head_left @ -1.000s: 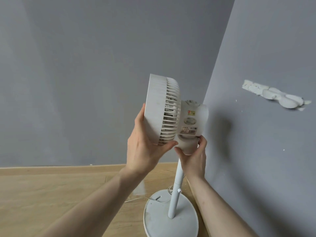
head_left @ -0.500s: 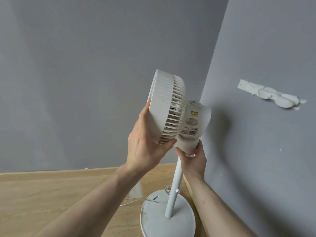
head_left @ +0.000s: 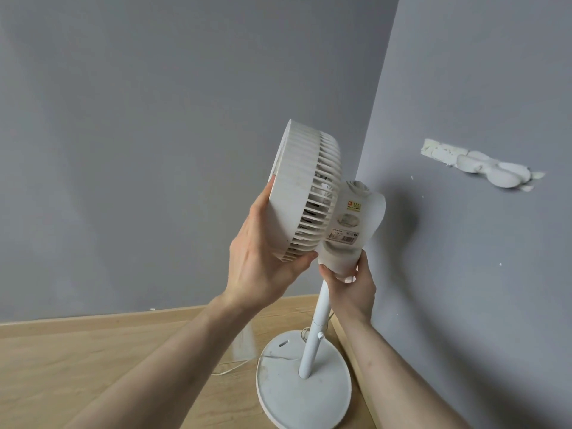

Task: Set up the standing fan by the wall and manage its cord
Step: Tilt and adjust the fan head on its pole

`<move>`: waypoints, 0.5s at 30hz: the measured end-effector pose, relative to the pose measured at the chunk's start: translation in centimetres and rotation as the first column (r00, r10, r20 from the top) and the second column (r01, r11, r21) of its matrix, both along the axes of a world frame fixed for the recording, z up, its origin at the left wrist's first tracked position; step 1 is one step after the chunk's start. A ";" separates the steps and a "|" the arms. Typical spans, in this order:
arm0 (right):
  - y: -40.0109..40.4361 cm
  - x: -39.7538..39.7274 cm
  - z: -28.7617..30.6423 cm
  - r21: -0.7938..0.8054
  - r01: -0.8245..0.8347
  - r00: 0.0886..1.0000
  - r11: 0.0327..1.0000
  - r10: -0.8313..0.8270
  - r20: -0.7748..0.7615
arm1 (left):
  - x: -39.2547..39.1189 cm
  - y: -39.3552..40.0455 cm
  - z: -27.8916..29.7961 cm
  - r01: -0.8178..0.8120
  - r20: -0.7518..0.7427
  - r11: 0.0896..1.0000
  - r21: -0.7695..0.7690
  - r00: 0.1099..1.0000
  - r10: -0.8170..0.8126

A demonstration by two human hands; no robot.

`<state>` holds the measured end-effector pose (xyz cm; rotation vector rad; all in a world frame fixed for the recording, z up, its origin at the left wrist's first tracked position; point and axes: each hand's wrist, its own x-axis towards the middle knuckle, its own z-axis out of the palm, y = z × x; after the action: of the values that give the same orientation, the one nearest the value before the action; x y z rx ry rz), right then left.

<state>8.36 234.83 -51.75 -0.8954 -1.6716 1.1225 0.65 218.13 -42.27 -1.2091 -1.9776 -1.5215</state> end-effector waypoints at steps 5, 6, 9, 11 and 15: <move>-0.1 -0.7 -0.1 0.006 -0.010 1.000 1.000 0.009 0.013 | -0.9 -0.2 -0.3 -0.009 0.003 1.000 -0.029 1.000 0.009; 0.0 -0.9 -0.3 0.017 -0.012 1.000 1.000 0.012 0.019 | -1.1 -0.4 -0.4 -0.015 0.001 0.999 -0.031 1.000 0.015; 0.3 -1.2 -1.1 0.033 -0.042 0.997 0.999 0.040 0.059 | -1.6 -0.9 -0.9 -0.036 0.001 0.999 -0.031 0.999 0.036; 0.7 -1.1 -1.5 -0.011 -0.089 0.993 0.996 0.089 0.074 | -2.1 -1.3 -1.1 -0.051 0.001 0.998 -0.029 0.999 0.051; 1.4 -0.3 -3.1 -0.168 -0.130 0.965 0.977 0.164 0.207 | -3.1 -2.1 -1.5 -0.068 0.029 0.997 -0.030 0.997 0.069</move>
<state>8.04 236.25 -54.86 -1.0375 -1.8768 1.3059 -2.46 216.04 -43.78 -1.1236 -2.0456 -1.4913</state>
